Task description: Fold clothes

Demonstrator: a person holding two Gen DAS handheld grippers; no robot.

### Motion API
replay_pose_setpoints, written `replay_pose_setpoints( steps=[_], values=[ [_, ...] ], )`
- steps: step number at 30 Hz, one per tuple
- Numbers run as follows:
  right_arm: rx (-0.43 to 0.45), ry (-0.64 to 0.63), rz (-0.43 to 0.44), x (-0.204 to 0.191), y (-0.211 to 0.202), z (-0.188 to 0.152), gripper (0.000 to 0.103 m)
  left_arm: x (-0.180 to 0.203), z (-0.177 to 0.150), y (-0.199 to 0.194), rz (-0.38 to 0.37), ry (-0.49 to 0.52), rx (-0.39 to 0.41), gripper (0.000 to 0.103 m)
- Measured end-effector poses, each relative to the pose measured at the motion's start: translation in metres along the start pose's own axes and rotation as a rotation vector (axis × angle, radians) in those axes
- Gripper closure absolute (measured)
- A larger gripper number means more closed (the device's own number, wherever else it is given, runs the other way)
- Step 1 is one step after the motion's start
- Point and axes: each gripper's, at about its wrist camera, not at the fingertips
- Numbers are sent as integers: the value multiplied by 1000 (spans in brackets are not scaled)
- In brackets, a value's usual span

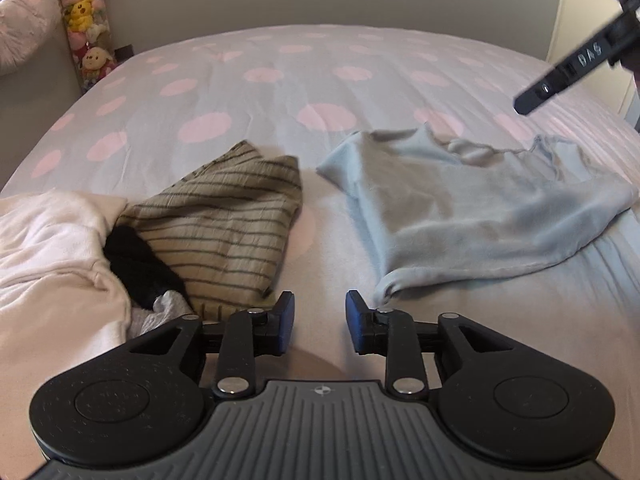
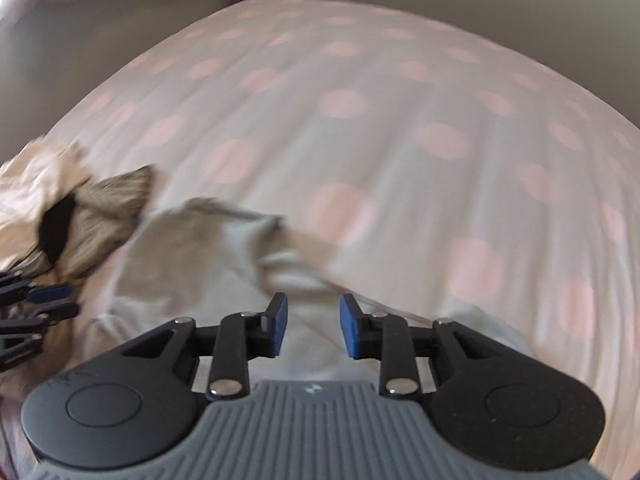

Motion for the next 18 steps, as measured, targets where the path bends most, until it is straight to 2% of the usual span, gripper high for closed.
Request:
replay_pose_setpoints(
  steps=[9,15,18],
  values=[
    [-81,-456,24,-126,15,72,71,-15,-7,-1,-41,-35,-50,73],
    [-129,-676,-11,-193,39,95,71,-23,-10,-1,-76,-53,-41,73],
    [-152,-765,-32,-213,52,99,71,-27,-11,0,-88,-61,-34,73]
  ],
)
Point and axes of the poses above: each gripper's, at about its wrist camera, not at the fingertips, and y roughly the way its jaws point, x to its right, z to its top, and after that the axes turned 15 degrees about -z, right-handed
